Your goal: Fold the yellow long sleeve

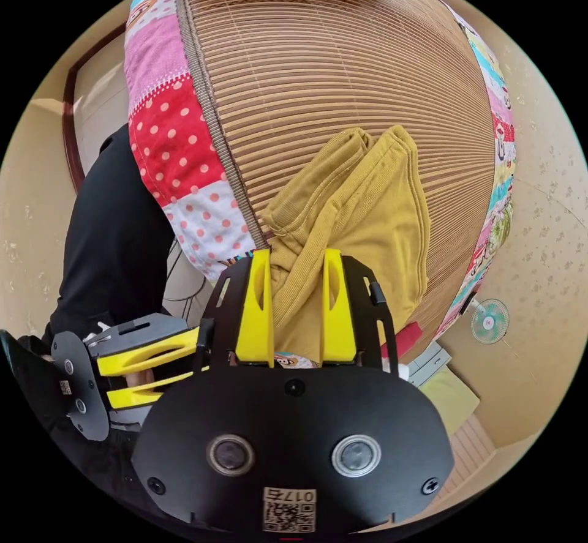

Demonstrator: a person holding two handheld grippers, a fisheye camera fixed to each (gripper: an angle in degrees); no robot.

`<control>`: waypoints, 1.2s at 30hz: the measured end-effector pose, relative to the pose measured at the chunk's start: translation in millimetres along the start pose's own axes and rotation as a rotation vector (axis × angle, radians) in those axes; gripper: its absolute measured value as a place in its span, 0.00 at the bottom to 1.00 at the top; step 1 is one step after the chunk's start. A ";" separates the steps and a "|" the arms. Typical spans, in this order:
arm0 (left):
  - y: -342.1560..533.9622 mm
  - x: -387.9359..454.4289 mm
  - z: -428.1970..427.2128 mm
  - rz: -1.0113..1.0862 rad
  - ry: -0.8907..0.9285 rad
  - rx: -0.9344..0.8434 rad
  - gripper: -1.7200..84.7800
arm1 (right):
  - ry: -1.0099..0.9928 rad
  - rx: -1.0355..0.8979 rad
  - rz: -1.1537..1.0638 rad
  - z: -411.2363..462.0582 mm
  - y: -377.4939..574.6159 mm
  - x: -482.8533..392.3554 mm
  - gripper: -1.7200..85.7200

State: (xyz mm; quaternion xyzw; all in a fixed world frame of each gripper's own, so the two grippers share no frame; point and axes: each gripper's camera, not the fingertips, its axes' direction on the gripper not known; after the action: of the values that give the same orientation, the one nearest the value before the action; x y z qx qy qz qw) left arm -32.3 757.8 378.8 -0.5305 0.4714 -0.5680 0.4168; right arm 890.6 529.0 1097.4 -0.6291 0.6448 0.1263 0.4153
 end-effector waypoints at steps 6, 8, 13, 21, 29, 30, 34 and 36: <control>11.5 19.1 -28.2 0.105 0.135 0.140 0.11 | -0.149 0.238 0.083 -39.9 75.2 65.4 0.11; 12.2 23.1 -33.4 0.124 0.108 0.148 0.12 | -0.391 0.408 0.139 -48.2 135.3 128.8 0.11; 16.9 13.9 -23.5 0.133 0.106 0.127 0.14 | -0.814 0.848 0.234 -20.1 292.7 249.7 0.11; 35.3 10.0 39.1 0.100 0.067 0.015 0.15 | -0.967 1.206 0.399 109.7 475.7 351.0 0.11; 49.3 28.7 100.9 0.159 0.010 -0.104 0.15 | -1.022 0.949 0.679 219.5 519.9 402.5 0.10; 50.7 29.8 110.9 0.162 0.004 -0.124 0.15 | -1.028 0.959 0.676 215.9 523.0 405.3 0.11; 52.7 33.4 139.5 0.164 0.002 -0.177 0.15 | -0.981 0.917 0.705 169.5 541.8 426.4 0.11; 52.0 37.5 158.7 0.171 0.007 -0.201 0.15 | -1.014 0.864 0.749 163.3 549.6 438.3 0.12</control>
State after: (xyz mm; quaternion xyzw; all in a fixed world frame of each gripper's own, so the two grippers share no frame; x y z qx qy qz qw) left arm 120.9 695.7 334.7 -0.5255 0.5709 -0.4821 0.4067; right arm 508.3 428.2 493.5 -0.0152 0.5377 0.2683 0.7991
